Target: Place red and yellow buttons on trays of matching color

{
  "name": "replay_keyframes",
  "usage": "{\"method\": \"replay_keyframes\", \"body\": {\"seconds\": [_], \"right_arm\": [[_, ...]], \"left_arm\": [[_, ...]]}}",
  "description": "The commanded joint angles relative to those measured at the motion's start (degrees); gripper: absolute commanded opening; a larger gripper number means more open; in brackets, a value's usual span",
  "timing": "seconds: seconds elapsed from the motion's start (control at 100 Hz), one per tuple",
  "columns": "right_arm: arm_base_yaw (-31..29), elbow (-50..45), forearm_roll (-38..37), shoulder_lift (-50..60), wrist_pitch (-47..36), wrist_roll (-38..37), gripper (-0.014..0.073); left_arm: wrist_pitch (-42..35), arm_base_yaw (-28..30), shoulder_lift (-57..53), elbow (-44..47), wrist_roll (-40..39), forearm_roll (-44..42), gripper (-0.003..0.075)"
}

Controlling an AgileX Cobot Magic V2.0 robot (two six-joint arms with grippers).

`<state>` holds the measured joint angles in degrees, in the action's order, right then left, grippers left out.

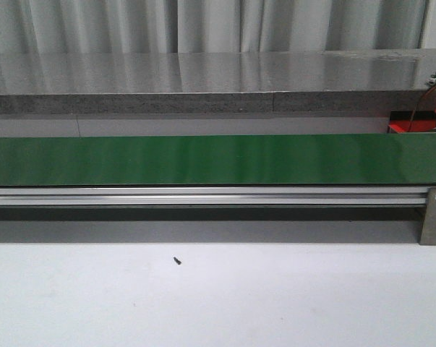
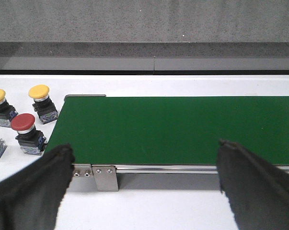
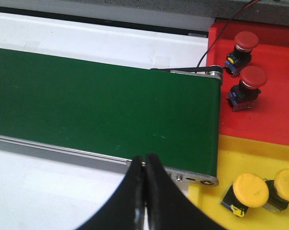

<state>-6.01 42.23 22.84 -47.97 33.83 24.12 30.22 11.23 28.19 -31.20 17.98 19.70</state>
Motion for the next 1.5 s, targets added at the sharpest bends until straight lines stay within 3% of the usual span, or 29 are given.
{"method": "replay_keyframes", "body": {"seconds": [0.0, 0.16, 0.4, 0.7, 1.05, 1.49], "right_arm": [[0.02, 1.45, 0.82, 0.64, -3.34, 0.37, -0.0069], [0.02, 1.45, 0.82, 0.64, -3.34, 0.37, -0.0069], [0.02, 1.45, 0.82, 0.64, -3.34, 0.37, -0.0069], [0.02, 1.45, 0.78, 0.64, -3.28, 0.37, -0.0069], [0.02, 1.45, 0.78, 0.59, -3.34, 0.37, -0.0069], [0.02, 1.45, 0.78, 0.59, -3.29, 0.37, -0.0069]], "left_arm": [[-4.36, -0.27, 0.3, -1.77, -0.22, 1.49, 0.067], [0.24, 1.48, 6.16, -6.71, -1.86, 0.43, 0.0658], [6.2, 3.02, 24.32, -23.66, -9.73, -9.67, 0.0648], [10.99, 11.74, 46.22, -40.6, -11.55, -12.32, 0.0617], [10.33, 18.96, 63.83, -46.59, -11.55, -12.6, 0.0617], [9.1, 18.94, 78.07, -54.69, -11.55, -12.21, 0.0617]]}}
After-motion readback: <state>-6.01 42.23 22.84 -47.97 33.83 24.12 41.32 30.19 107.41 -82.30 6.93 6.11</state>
